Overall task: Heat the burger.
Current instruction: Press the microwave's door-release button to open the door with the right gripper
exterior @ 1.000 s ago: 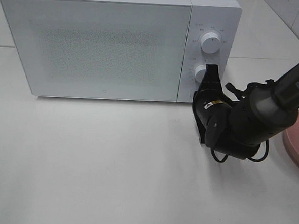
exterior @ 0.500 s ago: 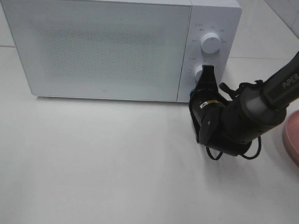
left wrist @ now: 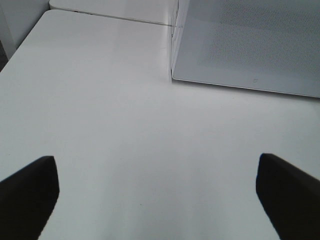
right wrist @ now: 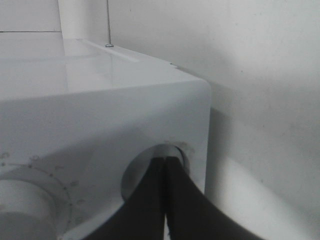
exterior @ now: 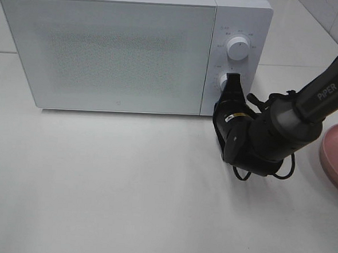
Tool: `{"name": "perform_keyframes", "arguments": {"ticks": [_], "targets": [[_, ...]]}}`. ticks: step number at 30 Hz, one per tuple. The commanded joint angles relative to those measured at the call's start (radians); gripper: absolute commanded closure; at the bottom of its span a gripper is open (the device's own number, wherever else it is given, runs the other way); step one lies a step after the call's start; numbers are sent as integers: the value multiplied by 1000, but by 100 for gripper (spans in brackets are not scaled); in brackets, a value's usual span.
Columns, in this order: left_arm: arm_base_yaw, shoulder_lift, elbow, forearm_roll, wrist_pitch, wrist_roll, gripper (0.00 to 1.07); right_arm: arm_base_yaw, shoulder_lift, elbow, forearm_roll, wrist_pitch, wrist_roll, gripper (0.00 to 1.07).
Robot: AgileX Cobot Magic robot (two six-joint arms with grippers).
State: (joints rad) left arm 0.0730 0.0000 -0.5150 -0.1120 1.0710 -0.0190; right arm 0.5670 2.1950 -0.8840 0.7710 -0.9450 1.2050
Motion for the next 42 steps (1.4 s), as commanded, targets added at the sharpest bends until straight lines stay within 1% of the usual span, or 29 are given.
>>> {"name": "perform_keyframes", "arguments": {"ticks": [1,8,20,26,27,28,29,31,34,42], "targets": [[-5,0,0,-2,-4,3,4,-8,-25,-24,-3,-52,-30,107],[-5,0,0,-2,-4,3,4,-5,-52,-24,-3,-52,-34,107],[-5,0,0,-2,-4,3,4,-5,-44,-28,5,-41,-38,107],[-5,0,0,-2,-4,3,4,-5,-28,-65,19,-115,-61,107],[-5,0,0,-2,-4,3,4,-5,-28,-80,31,-177,-97,107],[-5,0,0,-2,-4,3,4,-9,-28,-85,31,-197,-114,107],[-5,0,0,-2,-4,3,4,-9,-28,-85,31,-197,-114,107],[-5,0,0,-2,-4,3,4,-20,-28,-129,27,-166,-130,107],[-5,0,0,-2,-4,3,4,-20,-24,-137,28,-159,-137,107],[-5,0,0,-2,-4,3,4,-20,30,-202,31,-207,-140,107]]}}
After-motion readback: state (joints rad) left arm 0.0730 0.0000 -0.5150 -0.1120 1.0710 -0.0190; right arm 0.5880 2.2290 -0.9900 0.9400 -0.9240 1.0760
